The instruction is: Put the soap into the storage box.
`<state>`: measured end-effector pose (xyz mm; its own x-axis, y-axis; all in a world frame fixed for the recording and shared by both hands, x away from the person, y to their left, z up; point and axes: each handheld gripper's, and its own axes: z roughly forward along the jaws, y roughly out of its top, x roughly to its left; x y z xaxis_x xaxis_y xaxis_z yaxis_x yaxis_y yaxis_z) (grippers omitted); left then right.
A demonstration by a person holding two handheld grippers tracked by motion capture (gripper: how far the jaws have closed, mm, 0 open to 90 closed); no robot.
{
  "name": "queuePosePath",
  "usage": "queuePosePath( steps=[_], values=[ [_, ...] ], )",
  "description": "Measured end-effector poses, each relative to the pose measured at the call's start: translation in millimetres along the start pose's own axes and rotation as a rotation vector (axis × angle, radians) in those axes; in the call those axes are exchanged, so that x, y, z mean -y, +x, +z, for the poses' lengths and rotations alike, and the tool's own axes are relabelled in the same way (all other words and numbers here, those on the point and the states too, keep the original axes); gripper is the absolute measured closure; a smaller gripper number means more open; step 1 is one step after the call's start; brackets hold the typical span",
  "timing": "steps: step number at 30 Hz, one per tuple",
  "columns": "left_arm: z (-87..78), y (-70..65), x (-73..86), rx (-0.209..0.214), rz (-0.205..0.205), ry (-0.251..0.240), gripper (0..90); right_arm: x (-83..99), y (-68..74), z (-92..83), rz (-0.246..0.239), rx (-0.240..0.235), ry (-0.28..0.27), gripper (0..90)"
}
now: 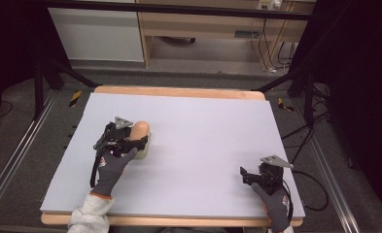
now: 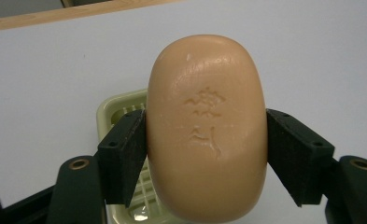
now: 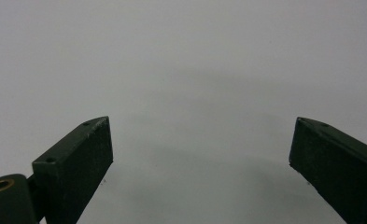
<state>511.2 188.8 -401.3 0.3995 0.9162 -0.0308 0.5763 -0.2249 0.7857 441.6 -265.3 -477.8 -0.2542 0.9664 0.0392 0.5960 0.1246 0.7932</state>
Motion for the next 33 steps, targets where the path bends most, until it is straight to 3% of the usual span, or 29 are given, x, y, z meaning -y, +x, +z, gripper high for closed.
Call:
queuePosePath(
  steps=[17, 33],
  values=[
    [22.3, 17.7, 4.2, -0.045, -0.014, 0.052, 31.6, 0.1, 0.2, 0.5, 0.002, 0.000, 0.002, 6.5],
    [37.2, 20.1, 12.7, -0.058, -0.007, 0.100, 31.7, 0.1, 0.2, 0.5, 0.000, -0.002, 0.003, 6.4]
  ],
)
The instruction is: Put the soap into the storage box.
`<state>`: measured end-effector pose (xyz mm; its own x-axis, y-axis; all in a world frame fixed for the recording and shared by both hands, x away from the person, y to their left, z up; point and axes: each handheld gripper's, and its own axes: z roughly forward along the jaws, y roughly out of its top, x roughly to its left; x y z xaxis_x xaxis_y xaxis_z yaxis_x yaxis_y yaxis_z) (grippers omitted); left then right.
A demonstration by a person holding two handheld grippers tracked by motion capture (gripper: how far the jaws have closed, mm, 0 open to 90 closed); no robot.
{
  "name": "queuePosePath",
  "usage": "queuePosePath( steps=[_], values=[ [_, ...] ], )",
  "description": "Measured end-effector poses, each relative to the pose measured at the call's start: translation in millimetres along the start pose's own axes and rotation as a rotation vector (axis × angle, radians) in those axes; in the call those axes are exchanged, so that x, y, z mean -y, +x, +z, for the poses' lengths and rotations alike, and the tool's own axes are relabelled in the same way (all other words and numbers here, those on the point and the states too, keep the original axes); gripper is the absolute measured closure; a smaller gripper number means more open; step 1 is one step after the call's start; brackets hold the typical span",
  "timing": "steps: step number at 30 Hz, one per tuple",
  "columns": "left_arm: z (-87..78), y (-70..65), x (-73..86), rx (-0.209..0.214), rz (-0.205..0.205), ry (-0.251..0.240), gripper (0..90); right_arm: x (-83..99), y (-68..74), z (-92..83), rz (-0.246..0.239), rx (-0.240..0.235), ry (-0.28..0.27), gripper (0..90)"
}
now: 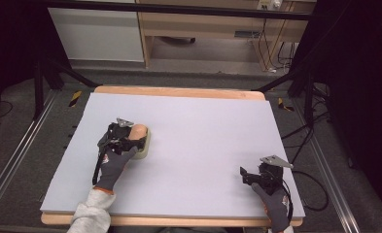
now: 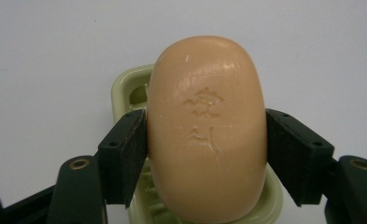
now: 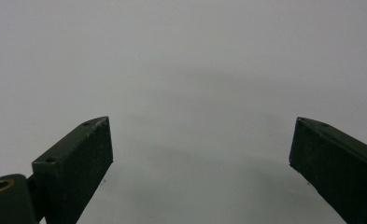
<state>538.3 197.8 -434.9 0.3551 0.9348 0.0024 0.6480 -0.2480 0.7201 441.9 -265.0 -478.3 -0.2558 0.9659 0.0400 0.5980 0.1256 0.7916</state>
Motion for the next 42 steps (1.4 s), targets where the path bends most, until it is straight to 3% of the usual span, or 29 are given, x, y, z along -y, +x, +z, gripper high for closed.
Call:
queuePosePath(
  steps=[22, 33, 42],
  values=[
    [13.9, 1.8, 6.5, 0.000, -0.009, 0.054, 32.1, -0.2, 0.7, -0.1, 0.003, -0.001, 0.002, 6.5],
    [11.1, 3.5, 5.9, 0.002, -0.029, 0.033, 32.7, -0.1, 0.7, -0.1, 0.000, -0.001, 0.001, 6.4],
    [-10.7, 6.5, 3.4, 0.034, -0.038, -0.037, 30.6, -0.2, 0.1, -0.8, 0.000, 0.005, -0.002, 6.3]
  ],
)
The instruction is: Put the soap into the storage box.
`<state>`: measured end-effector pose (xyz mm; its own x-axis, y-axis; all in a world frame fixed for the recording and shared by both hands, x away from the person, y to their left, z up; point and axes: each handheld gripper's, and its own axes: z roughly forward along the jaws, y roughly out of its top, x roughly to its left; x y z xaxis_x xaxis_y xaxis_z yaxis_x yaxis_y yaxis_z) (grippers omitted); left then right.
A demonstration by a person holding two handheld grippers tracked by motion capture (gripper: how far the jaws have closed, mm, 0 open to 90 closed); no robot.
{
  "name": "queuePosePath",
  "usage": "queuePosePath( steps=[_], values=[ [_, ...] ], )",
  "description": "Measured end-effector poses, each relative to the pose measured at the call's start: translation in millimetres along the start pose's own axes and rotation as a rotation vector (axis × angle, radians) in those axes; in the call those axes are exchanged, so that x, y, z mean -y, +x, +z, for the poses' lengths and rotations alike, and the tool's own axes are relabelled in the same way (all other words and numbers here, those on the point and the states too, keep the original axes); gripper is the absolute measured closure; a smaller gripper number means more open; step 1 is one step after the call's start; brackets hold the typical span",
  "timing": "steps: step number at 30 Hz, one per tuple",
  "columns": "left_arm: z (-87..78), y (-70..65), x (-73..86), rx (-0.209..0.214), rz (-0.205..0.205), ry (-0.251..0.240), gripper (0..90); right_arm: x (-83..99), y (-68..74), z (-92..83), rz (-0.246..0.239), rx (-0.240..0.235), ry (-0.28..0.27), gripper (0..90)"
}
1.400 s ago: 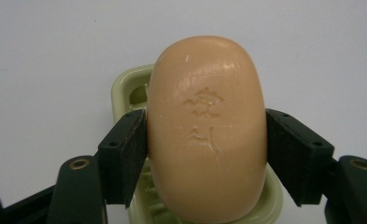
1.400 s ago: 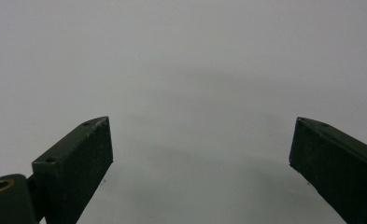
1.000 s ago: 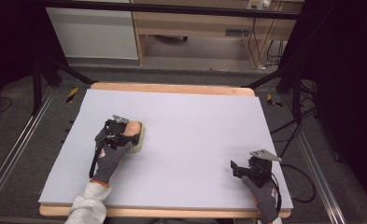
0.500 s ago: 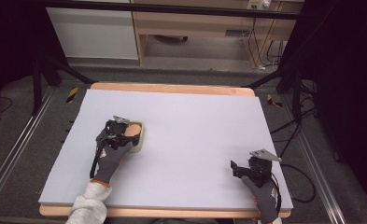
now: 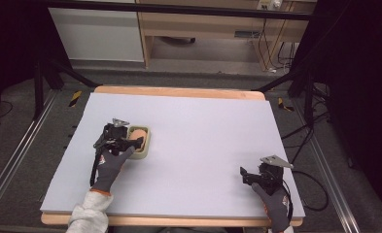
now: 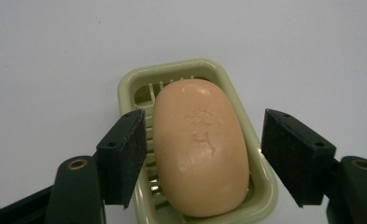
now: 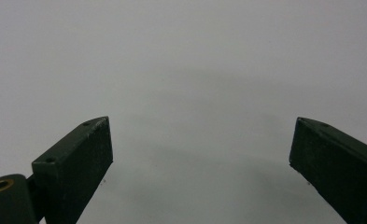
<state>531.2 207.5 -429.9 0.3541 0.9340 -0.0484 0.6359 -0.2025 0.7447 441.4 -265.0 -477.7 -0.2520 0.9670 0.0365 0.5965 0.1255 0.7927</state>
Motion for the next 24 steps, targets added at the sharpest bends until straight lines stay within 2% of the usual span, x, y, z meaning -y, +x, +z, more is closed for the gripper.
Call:
queuePosePath(
  steps=[3, 8, 15, 21, 24],
  values=[
    [-5.5, 0.3, 2.1, 0.006, 0.016, -0.005, 29.5, -0.1, -0.3, -0.2, 0.003, 0.007, 0.001, 6.3],
    [-12.8, -0.2, 7.5, 0.041, 0.022, -0.025, 26.0, -0.4, -1.3, -1.2, 0.013, 0.015, -0.007, 6.2],
    [-20.6, 0.7, 14.8, 0.062, 0.024, -0.040, 22.5, -0.3, -2.8, -1.7, 0.011, 0.036, -0.010, 5.8],
    [-30.6, 7.6, 32.3, 0.100, 0.022, -0.073, 21.1, 0.4, -7.2, -3.9, 0.010, 0.065, -0.009, 5.7],
    [-36.2, 9.3, 40.1, 0.101, 0.030, -0.082, 20.5, 0.6, -8.8, -4.1, 0.011, 0.072, -0.010, 5.6]
  ],
)
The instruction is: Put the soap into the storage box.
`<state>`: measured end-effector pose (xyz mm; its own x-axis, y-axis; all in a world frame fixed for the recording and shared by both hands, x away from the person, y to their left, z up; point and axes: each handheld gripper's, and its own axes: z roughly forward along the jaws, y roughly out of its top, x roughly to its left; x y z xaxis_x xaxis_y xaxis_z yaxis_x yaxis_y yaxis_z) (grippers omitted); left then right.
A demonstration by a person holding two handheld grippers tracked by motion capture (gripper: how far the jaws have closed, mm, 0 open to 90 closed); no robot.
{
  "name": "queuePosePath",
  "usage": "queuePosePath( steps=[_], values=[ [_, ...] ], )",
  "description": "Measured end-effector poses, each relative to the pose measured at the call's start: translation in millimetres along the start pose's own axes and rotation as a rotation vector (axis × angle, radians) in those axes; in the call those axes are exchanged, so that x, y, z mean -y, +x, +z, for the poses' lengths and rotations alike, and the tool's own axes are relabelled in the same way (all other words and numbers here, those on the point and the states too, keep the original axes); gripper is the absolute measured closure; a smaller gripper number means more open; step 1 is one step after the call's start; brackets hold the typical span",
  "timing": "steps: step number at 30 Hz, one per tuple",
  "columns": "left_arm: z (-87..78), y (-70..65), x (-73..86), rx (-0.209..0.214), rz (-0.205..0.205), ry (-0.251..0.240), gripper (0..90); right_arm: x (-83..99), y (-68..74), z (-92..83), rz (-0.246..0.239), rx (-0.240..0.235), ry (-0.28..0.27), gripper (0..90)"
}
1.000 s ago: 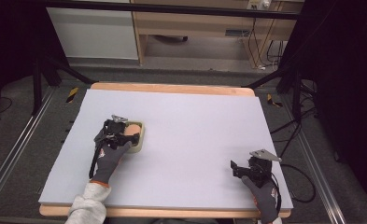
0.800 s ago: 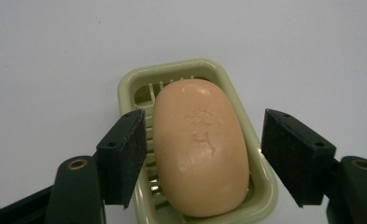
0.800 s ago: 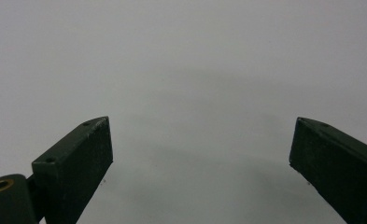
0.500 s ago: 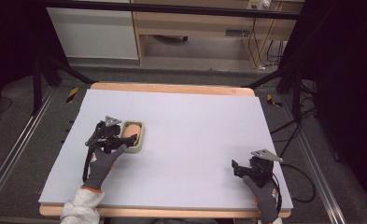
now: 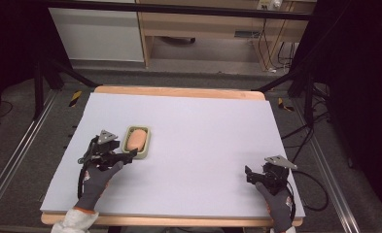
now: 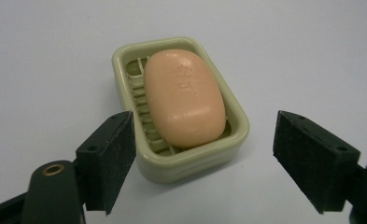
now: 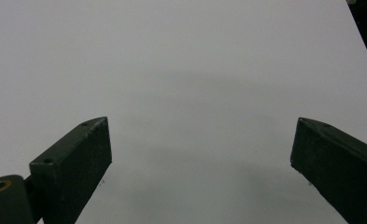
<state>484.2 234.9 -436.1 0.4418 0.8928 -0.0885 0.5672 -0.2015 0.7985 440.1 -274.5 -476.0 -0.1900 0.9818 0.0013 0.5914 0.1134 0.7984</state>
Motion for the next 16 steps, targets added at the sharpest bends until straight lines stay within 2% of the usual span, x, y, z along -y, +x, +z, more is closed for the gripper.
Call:
queuePosePath(
  steps=[4, 9, 12, 16],
  values=[
    [-8.8, 2.6, 8.9, 0.000, 0.009, -0.008, 19.6, 0.2, -1.2, -0.3, -0.015, 0.011, 0.004, 5.5],
    [-13.7, 8.1, 19.6, -0.021, 0.010, 0.000, 19.4, 0.6, -3.1, -0.8, -0.014, 0.019, 0.008, 5.3],
    [-18.0, 14.8, 36.0, -0.037, 0.014, 0.027, 19.1, 1.0, -5.0, -1.0, -0.010, 0.024, 0.010, 5.3],
    [-21.3, 19.0, 44.8, -0.047, 0.019, 0.045, 18.8, 1.0, -5.2, -0.7, -0.012, 0.025, 0.012, 5.3]
  ],
)
